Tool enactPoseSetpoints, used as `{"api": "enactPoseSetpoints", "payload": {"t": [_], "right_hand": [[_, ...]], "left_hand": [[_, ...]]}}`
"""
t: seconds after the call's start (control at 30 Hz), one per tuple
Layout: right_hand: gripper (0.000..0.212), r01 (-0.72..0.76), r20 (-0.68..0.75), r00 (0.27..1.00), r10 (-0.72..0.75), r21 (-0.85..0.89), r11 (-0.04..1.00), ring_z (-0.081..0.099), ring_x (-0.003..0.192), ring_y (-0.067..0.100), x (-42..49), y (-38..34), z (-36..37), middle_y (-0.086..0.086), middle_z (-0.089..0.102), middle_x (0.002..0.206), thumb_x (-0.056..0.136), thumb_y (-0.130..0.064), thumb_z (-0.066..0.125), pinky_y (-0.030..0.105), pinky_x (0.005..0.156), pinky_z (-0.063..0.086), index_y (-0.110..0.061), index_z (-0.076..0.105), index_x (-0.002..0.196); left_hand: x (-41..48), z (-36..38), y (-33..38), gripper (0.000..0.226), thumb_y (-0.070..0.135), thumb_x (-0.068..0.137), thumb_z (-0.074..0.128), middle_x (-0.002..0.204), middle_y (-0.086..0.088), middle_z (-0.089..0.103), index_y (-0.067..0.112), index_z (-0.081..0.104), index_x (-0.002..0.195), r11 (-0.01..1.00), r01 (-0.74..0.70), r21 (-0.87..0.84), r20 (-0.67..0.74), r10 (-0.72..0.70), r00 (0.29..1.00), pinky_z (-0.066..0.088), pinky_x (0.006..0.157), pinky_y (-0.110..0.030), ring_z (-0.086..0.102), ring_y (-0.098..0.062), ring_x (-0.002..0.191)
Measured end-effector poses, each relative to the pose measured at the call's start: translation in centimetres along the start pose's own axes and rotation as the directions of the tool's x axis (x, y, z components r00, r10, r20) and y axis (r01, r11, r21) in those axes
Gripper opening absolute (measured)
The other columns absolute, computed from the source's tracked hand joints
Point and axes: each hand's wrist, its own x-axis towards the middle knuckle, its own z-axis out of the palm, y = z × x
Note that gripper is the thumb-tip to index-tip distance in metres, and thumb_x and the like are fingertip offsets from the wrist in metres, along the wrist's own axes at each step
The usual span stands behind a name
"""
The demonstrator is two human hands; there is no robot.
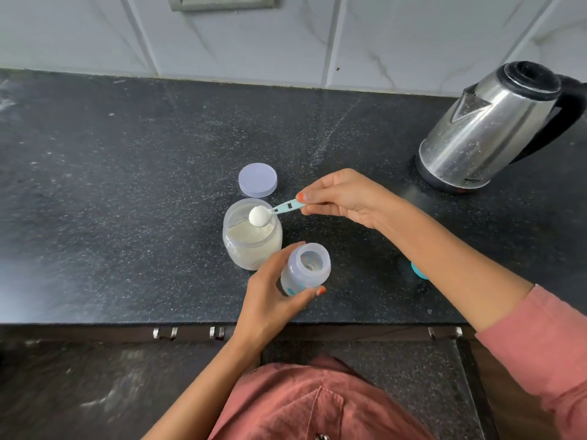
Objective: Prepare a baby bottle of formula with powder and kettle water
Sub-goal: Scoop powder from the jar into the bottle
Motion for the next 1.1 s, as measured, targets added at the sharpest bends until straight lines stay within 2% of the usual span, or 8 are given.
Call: {"api": "enactPoseSetpoints", "payload": {"t": [0.2,0.37,0.47,0.57,0.67,0.77,0.97,1.1], "right_hand": [[0.004,-0.017,-0.022,1.000,0.017,0.009,1.000,0.069,0.060,0.009,0.0,0.8,0.6,0.000,0.071,0.060,0.076,0.001,0.068,0.012,0.053,0.051,0.000,0.067,0.080],[0.004,-0.021,-0.050,0.999,0.022,0.015,1.000,0.069,0.062,0.009,0.0,1.3,0.8,0.007,0.071,0.071,0.076,0.001,0.067,0.012,0.053,0.051,0.000,0.067,0.080],[0.003,-0.026,-0.061,0.998,0.027,0.020,0.999,0.069,0.061,0.009,0.0,1.5,1.2,0.008,0.070,0.073,0.075,0.000,0.068,0.012,0.053,0.051,-0.002,0.068,0.078],[0.003,-0.005,-0.073,0.997,0.009,0.048,0.999,0.069,0.061,0.009,-0.3,1.4,1.4,0.007,0.070,0.073,0.076,0.000,0.068,0.012,0.053,0.051,-0.003,0.067,0.077],[0.003,0.033,-0.087,0.996,-0.026,0.081,0.996,0.069,0.061,0.009,-0.9,1.1,1.5,0.007,0.070,0.074,0.075,-0.001,0.068,0.012,0.054,0.051,-0.003,0.068,0.077],[0.003,0.076,-0.097,0.993,-0.065,0.109,0.991,0.069,0.061,0.009,-1.8,0.6,1.7,0.004,0.071,0.070,0.075,-0.001,0.068,0.011,0.054,0.051,-0.003,0.068,0.078],[0.004,0.191,-0.111,0.978,-0.174,0.161,0.968,0.069,0.063,0.010,-3.3,-0.9,2.0,0.001,0.073,0.066,0.074,-0.002,0.068,0.011,0.055,0.051,-0.006,0.069,0.075],[0.005,0.287,-0.114,0.955,-0.274,0.113,0.951,0.069,0.061,0.010,-4.0,-1.3,2.9,0.002,0.073,0.065,0.074,-0.002,0.069,0.011,0.057,0.051,-0.007,0.070,0.075]], "left_hand": [[-2.6,-3.0,0.0,0.056,0.047,0.058,0.077,0.113,0.033,0.059,0.058,0.053,0.107,0.998,-0.022,0.063,-0.111,0.029,0.993,0.040,0.091,-0.010,0.056,0.007,0.107],[-3.4,-5.5,0.1,0.059,0.051,0.057,0.075,0.113,0.028,0.061,0.059,0.051,0.111,0.997,-0.023,0.079,-0.243,0.042,0.969,0.042,0.092,-0.014,0.057,0.003,0.107],[-3.1,-7.1,0.1,0.059,0.052,0.057,0.074,0.111,0.026,0.061,0.061,0.051,0.110,0.994,-0.012,0.111,-0.316,0.046,0.948,0.044,0.093,-0.022,0.058,0.000,0.106],[-2.6,-8.3,0.1,0.061,0.045,0.057,0.079,0.108,0.028,0.060,0.063,0.051,0.108,0.986,0.018,0.167,-0.370,0.045,0.928,0.043,0.090,-0.017,0.057,0.004,0.103],[-2.1,-9.0,0.0,0.064,0.026,0.061,0.086,0.107,0.025,0.060,0.054,0.054,0.109,0.974,0.055,0.218,-0.398,0.038,0.917,0.040,0.086,-0.007,0.054,0.012,0.098],[-1.3,-9.2,0.5,0.062,0.026,0.061,0.084,0.103,0.022,0.061,0.042,0.055,0.114,0.970,0.090,0.227,-0.406,0.010,0.914,0.038,0.082,-0.004,0.055,0.008,0.093],[0.2,-9.4,1.5,0.062,0.024,0.062,0.084,0.107,0.007,0.063,0.024,0.061,0.119,0.963,0.106,0.249,-0.382,-0.003,0.924,0.038,0.083,-0.009,0.055,-0.005,0.097],[0.8,-9.8,2.1,0.060,0.029,0.061,0.083,0.105,0.012,0.062,0.030,0.061,0.117,0.961,0.105,0.254,-0.374,-0.002,0.927,0.040,0.083,-0.015,0.054,0.000,0.094]]}}
